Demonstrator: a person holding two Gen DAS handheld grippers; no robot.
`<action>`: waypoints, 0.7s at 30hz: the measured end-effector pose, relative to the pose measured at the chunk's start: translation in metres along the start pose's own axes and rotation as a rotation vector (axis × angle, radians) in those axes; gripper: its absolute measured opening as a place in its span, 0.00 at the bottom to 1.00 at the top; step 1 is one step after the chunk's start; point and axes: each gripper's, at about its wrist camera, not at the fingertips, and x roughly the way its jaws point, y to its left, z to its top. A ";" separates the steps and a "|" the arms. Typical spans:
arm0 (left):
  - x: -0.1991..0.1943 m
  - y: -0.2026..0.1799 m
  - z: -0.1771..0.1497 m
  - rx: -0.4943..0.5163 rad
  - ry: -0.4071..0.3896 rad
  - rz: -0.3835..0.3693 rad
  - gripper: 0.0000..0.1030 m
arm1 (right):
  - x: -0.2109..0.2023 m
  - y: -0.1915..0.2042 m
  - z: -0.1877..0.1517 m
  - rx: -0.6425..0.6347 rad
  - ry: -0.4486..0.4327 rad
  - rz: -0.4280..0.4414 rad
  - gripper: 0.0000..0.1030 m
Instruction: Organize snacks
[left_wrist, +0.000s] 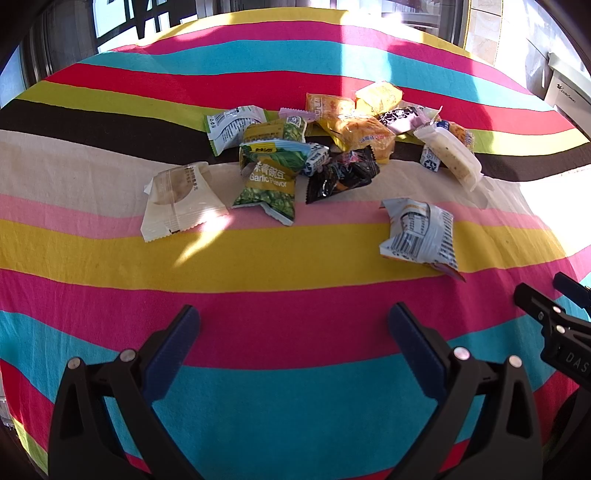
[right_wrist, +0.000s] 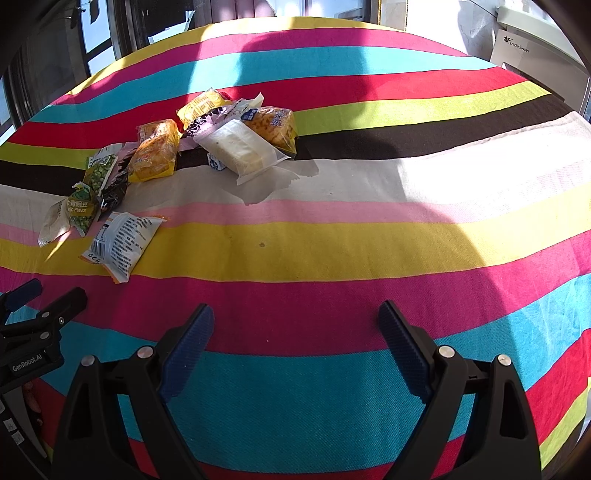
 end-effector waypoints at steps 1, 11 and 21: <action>0.000 0.000 0.000 0.000 0.000 0.000 0.99 | 0.000 0.000 0.000 0.000 0.000 0.000 0.85; 0.000 0.000 0.000 0.000 0.000 0.000 0.99 | 0.000 -0.001 0.001 -0.001 0.000 -0.001 0.85; 0.000 0.000 0.000 0.000 0.000 0.000 0.99 | -0.001 -0.001 0.001 0.000 0.001 -0.001 0.85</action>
